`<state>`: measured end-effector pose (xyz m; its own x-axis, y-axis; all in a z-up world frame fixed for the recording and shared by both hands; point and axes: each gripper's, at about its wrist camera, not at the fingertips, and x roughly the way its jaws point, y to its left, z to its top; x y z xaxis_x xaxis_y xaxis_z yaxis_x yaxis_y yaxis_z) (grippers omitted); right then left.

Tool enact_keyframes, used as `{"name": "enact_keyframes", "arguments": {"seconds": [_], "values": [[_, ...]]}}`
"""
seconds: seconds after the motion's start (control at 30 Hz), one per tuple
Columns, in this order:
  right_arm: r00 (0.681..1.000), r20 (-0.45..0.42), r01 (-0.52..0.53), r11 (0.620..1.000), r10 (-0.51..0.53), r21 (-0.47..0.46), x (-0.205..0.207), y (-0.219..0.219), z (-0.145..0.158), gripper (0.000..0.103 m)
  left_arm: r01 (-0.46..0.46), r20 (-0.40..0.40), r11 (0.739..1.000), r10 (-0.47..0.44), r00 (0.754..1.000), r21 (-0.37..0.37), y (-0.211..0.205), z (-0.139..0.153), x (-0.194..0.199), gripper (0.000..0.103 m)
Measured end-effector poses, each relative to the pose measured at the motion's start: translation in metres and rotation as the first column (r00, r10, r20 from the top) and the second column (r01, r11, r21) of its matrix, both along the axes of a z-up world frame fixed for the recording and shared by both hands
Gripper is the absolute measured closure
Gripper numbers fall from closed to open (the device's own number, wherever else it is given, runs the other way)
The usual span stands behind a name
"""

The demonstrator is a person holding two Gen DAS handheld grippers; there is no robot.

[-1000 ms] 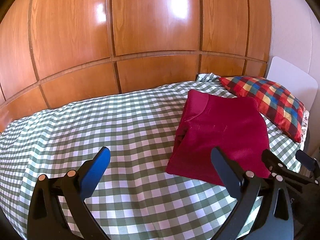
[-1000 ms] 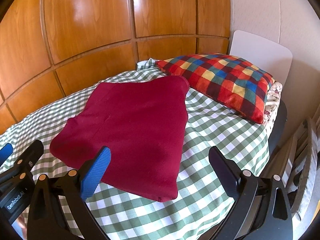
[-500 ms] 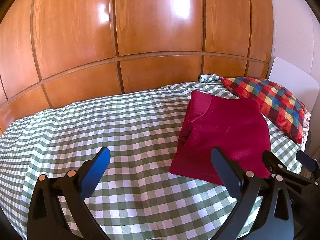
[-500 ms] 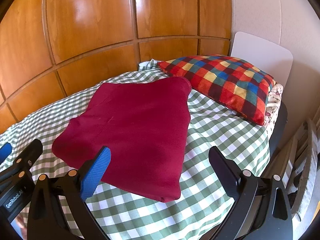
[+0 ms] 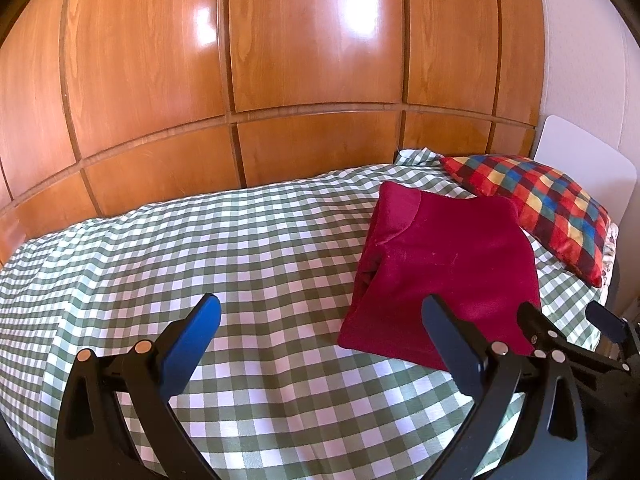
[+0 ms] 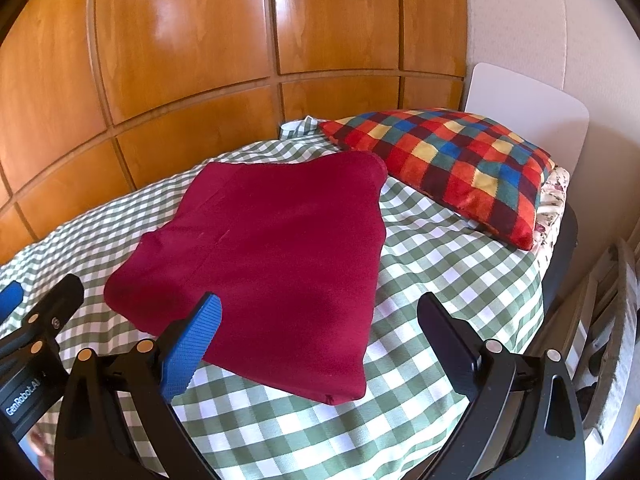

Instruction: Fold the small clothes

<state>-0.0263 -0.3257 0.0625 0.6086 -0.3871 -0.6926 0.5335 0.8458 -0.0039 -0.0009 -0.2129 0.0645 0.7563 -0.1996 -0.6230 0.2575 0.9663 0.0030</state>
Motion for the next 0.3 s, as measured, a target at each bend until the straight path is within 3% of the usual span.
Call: {"name": "enact_keyframes", "arguments": {"seconds": [0.3], "values": [[1.000, 0.004, 0.004, 1.000, -0.004, 0.000, 0.0001, 0.0007, 0.0000, 0.006, -0.024, -0.042, 1.000, 0.023, 0.999, -0.011, 0.0039, -0.0071, 0.0027, 0.003]]}}
